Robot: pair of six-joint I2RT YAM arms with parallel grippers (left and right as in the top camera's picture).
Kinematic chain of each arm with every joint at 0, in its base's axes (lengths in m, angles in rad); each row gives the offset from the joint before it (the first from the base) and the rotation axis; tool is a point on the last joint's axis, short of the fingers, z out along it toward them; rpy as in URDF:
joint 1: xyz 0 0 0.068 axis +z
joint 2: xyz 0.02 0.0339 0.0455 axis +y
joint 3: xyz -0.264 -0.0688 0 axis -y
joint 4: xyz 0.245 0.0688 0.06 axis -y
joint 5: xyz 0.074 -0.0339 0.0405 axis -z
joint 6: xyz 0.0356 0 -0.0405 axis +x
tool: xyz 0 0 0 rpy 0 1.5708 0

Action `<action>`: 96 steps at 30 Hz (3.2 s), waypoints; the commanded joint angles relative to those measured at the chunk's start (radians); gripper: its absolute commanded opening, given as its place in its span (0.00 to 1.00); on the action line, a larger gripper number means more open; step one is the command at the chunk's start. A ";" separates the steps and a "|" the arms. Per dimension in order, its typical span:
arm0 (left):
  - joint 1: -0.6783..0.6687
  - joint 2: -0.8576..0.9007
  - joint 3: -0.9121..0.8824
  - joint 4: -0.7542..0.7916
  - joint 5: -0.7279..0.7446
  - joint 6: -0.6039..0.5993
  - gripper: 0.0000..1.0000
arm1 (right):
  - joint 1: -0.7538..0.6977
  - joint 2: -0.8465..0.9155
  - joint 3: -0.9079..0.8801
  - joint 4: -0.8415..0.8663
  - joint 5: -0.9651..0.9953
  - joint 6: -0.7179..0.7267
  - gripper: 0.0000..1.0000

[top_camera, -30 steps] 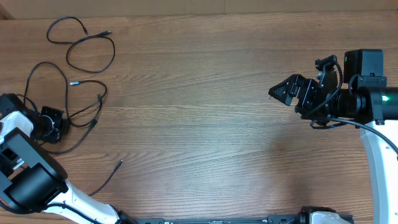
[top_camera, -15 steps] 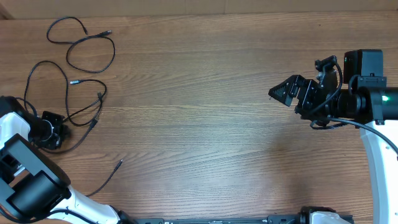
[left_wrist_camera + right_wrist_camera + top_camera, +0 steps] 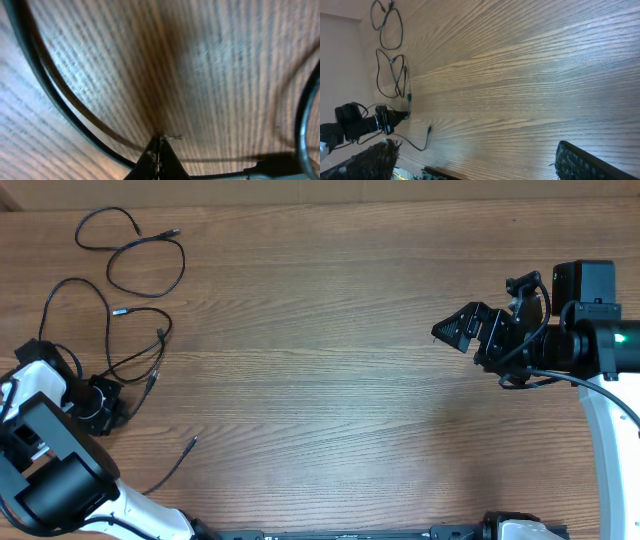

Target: Untangle cables

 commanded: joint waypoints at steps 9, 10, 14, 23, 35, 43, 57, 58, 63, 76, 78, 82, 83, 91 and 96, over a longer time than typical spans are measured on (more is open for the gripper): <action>0.017 -0.008 -0.045 -0.186 -0.043 -0.033 0.04 | -0.002 0.003 0.013 -0.001 0.006 -0.008 1.00; 0.017 -0.010 -0.045 -0.198 -0.043 -0.033 0.04 | -0.002 0.003 0.013 -0.001 0.006 -0.008 1.00; 0.017 -0.043 -0.045 -0.243 -0.045 -0.033 0.04 | -0.002 0.003 0.013 -0.001 0.006 -0.008 1.00; 0.018 -0.301 -0.045 -0.275 -0.092 -0.111 0.04 | -0.002 0.003 0.013 -0.002 0.006 -0.008 1.00; 0.018 -0.369 -0.045 0.064 -0.249 -0.111 0.63 | -0.002 0.003 0.013 -0.005 0.006 -0.008 1.00; 0.018 -0.369 0.070 0.177 -0.192 0.048 0.64 | -0.002 0.003 0.013 -0.009 0.006 -0.008 1.00; 0.175 -0.233 0.124 0.183 -0.254 0.385 0.81 | -0.002 0.003 0.013 -0.026 0.052 -0.011 1.00; 0.180 -0.218 0.124 0.187 -0.246 0.400 0.79 | -0.002 0.003 0.013 -0.026 0.053 -0.011 1.00; 0.180 -0.167 0.124 0.217 -0.185 0.472 0.63 | -0.002 0.003 0.013 -0.022 0.052 -0.011 1.00; 0.212 -0.097 0.124 0.253 -0.305 0.391 0.04 | -0.002 0.003 0.013 -0.016 0.052 -0.010 1.00; 0.231 -0.097 0.124 0.264 -0.304 0.364 0.04 | -0.002 0.003 0.013 -0.016 0.052 -0.007 1.00; 0.281 -0.097 0.124 0.269 -0.299 0.286 0.04 | -0.002 0.003 0.013 -0.020 0.052 -0.007 1.00; 0.291 -0.097 0.124 0.270 -0.296 0.275 0.04 | -0.002 0.003 0.013 -0.021 0.052 -0.007 1.00; 0.377 -0.097 0.125 0.334 -0.162 0.275 0.04 | -0.002 0.003 0.013 -0.024 0.052 -0.007 1.00; 0.381 -0.097 0.125 0.367 -0.162 0.310 0.04 | -0.002 0.003 0.013 -0.021 0.052 -0.006 1.00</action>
